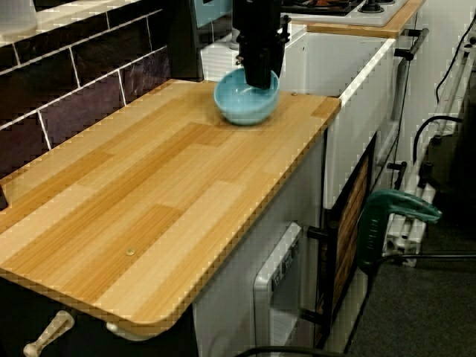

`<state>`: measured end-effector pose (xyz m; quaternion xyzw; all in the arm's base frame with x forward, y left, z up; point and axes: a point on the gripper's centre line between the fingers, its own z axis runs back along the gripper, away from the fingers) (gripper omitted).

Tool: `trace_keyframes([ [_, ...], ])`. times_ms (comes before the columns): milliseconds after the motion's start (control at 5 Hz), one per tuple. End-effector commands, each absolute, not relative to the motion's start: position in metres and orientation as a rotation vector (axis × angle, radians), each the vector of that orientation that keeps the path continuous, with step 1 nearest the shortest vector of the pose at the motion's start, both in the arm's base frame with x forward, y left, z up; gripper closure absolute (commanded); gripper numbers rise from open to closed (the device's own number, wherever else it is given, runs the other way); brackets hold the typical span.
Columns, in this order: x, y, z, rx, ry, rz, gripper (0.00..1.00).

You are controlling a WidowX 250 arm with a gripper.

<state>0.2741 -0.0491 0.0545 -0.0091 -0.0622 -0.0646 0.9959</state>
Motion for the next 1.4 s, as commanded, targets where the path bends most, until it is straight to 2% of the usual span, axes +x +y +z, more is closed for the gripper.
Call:
trace_keyframes([
  [0, 0.269, -0.023, 0.066, -0.062, -0.121, -0.070, 0.00],
  [800, 0.268, 0.002, 0.087, -0.108, -0.094, -0.020, 0.00],
  [1000, 0.269, 0.006, 0.087, -0.096, -0.105, -0.015, 0.00],
  [1200, 0.276, 0.015, 0.073, -0.070, -0.088, 0.004, 0.00],
])
